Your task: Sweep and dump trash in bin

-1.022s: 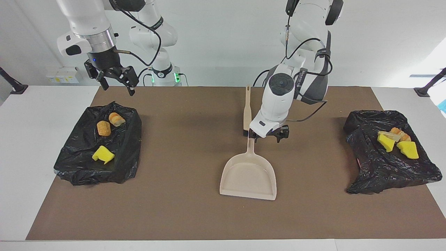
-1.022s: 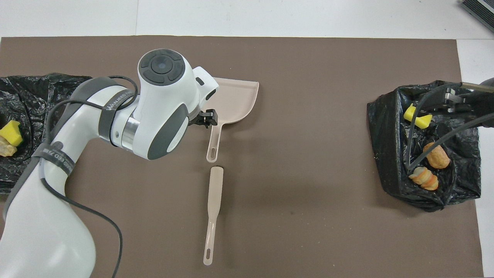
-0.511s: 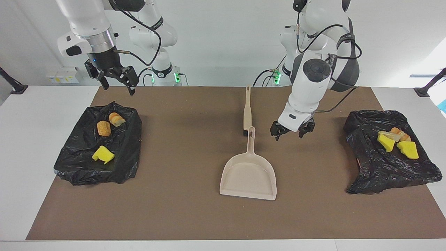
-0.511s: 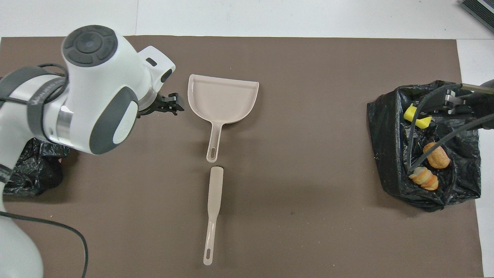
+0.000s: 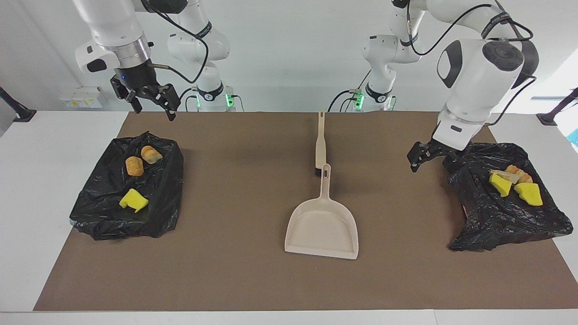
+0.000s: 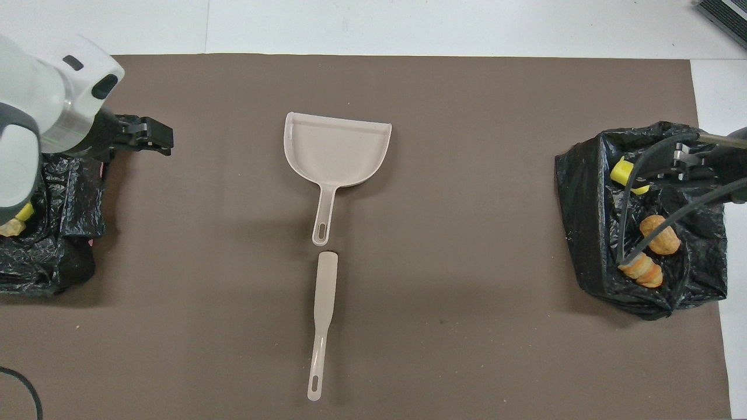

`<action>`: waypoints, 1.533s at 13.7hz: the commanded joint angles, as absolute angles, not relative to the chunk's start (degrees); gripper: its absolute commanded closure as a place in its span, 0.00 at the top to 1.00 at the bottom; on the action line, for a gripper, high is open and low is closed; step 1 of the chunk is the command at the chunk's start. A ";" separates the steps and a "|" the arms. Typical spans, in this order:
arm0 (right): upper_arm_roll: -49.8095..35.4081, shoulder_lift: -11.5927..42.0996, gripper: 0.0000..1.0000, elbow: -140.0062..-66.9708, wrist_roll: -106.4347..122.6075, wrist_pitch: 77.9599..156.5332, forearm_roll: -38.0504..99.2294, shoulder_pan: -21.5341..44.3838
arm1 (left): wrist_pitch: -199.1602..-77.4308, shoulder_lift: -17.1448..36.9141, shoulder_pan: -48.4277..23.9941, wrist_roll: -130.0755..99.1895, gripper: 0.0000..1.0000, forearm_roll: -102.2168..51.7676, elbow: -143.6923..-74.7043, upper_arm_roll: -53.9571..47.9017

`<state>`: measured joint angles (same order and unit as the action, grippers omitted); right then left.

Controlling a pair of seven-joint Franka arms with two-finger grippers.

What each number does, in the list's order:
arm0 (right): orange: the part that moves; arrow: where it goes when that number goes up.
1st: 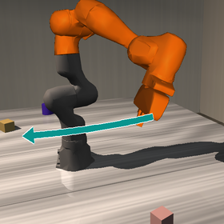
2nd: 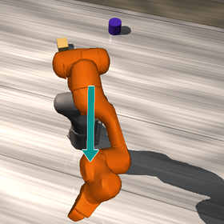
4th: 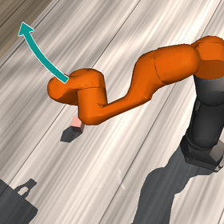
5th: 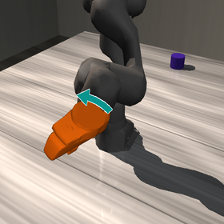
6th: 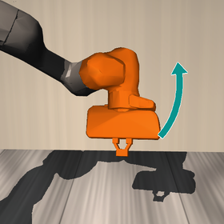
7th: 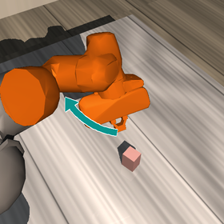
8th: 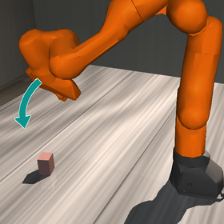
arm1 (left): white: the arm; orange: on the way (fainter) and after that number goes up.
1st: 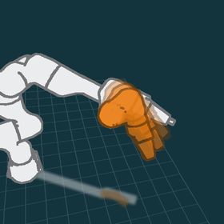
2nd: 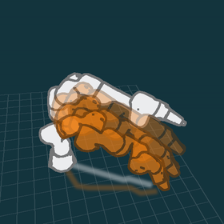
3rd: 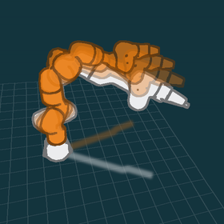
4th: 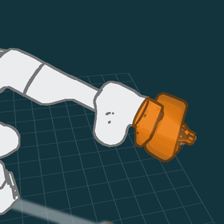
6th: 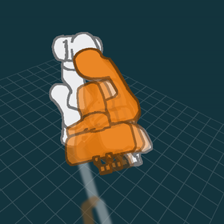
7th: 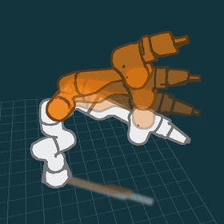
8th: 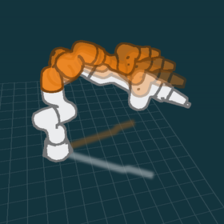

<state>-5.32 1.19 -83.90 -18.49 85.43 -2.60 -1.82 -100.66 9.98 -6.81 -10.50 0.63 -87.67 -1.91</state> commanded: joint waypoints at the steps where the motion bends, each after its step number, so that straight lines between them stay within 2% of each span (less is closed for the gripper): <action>1: -5.10 0.44 1.00 -84.20 -17.58 84.29 -1.32 -2.11 | -97.48 7.30 -4.14 -4.41 1.00 -0.53 -88.68 -2.20; 12: -5.18 0.44 1.00 -84.29 -17.58 84.46 -1.32 -2.11 | -87.89 -2.28 -1.67 2.01 1.00 -0.53 -92.09 -1.49; 21: -5.19 0.44 1.00 -84.29 -17.58 84.46 -1.14 -2.11 | -85.35 -2.55 -2.37 4.48 1.00 -0.35 -90.26 -1.49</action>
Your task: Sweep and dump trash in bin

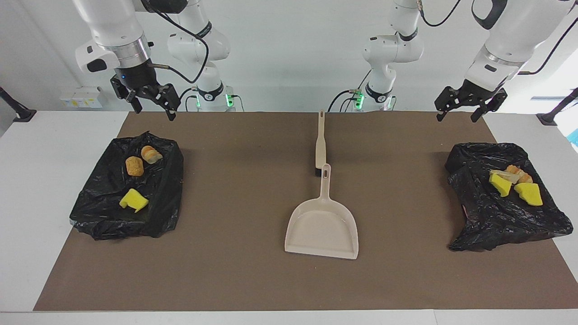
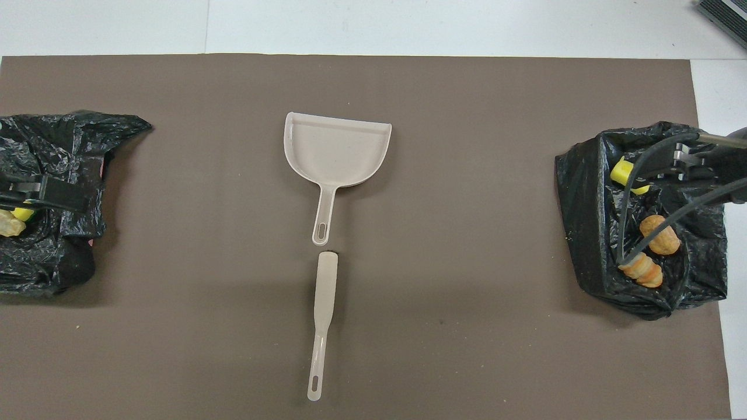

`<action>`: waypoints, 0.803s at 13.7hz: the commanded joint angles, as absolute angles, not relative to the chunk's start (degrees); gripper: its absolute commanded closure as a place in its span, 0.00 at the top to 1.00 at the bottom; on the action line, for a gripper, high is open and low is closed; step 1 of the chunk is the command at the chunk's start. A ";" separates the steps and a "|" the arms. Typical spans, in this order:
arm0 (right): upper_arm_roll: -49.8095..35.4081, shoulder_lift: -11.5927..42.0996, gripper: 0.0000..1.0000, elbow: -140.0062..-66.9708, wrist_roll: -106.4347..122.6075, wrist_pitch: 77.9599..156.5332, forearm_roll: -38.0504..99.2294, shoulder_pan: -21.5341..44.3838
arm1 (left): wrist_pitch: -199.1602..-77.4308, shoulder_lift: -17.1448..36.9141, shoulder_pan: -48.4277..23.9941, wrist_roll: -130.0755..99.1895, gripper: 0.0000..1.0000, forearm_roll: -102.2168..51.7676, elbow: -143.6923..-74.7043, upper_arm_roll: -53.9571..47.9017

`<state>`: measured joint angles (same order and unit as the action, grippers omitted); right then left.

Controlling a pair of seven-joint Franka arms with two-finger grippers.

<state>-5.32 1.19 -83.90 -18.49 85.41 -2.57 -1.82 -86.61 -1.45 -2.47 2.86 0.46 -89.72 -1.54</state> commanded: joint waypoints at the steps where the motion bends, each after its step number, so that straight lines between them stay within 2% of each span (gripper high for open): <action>1: -5.10 0.44 1.00 -84.29 -17.58 84.46 -1.14 -2.11 | -85.25 -2.46 -2.37 4.74 1.00 -0.35 -90.18 -1.58; 11: -5.18 0.44 1.00 -84.29 -17.58 84.55 -1.14 -2.11 | -86.57 -2.55 -1.76 5.10 1.00 -2.81 -90.44 -1.49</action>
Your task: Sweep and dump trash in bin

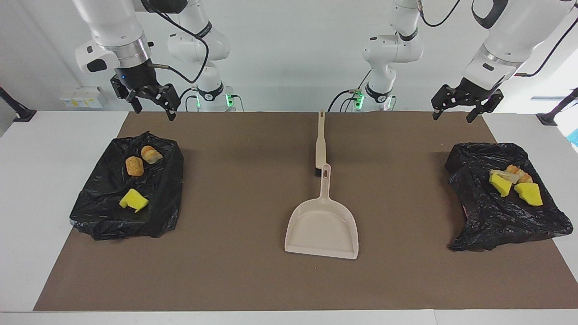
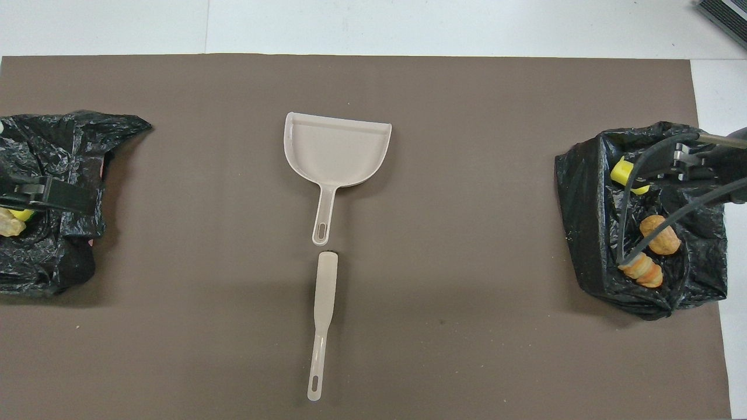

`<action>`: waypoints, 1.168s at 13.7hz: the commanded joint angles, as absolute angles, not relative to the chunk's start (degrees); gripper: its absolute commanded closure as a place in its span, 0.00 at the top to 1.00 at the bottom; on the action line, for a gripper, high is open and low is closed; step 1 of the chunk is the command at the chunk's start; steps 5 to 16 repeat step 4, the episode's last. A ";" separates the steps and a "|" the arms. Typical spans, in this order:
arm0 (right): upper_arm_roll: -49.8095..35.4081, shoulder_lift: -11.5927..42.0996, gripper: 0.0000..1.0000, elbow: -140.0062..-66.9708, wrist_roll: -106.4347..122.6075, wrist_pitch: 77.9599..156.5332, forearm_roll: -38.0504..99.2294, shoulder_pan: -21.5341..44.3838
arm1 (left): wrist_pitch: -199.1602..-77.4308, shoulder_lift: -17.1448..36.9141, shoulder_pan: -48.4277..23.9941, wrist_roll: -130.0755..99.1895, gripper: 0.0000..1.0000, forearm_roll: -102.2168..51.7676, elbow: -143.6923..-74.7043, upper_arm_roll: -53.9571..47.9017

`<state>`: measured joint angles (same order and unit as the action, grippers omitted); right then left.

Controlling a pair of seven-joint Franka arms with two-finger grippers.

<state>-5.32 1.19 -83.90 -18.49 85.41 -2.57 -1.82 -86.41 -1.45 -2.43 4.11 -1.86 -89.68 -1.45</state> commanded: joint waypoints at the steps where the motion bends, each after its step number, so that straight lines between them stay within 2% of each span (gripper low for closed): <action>1: -5.10 0.44 1.00 -84.29 -17.58 84.55 -1.14 -2.11 | -86.49 -2.46 -1.84 5.01 1.00 -2.81 -90.44 -1.49; 16: -5.10 0.44 1.00 -84.29 -17.58 84.46 -1.14 -2.11 | -86.40 -2.46 -1.85 5.01 1.00 -2.64 -90.44 -1.49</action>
